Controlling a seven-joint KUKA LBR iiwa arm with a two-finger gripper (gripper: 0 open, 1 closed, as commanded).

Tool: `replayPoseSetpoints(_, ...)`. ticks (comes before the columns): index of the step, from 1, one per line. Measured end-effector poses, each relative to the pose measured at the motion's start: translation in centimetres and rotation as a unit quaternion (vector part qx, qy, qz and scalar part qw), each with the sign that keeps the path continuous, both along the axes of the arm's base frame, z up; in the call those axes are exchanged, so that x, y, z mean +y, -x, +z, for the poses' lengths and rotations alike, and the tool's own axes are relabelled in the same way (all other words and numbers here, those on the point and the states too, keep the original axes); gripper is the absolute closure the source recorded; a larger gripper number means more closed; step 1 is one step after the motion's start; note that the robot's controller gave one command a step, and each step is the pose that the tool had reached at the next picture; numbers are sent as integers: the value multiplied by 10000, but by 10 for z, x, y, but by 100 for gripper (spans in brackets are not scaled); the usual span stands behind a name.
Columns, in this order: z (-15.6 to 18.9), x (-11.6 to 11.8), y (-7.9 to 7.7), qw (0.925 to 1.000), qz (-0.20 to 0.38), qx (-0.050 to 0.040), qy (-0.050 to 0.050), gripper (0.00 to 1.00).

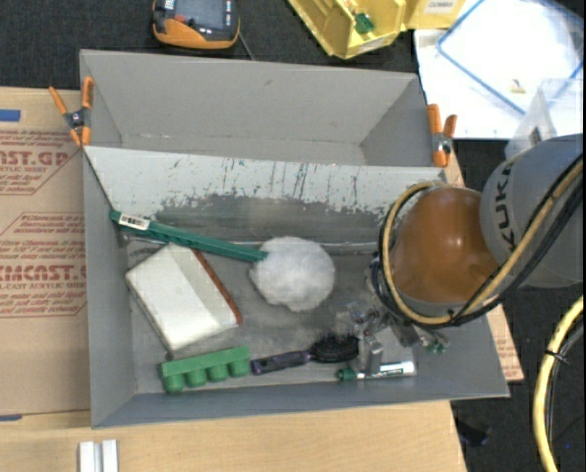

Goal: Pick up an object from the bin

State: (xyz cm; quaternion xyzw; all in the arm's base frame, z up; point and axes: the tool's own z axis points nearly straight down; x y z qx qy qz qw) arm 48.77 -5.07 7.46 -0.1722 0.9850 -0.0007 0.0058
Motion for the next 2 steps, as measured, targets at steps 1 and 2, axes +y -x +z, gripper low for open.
replayPoseSetpoints(1,0,0,0,10000,1,0,1,100)
replayPoseSetpoints(2,0,0,0,10000,1,0,1,100)
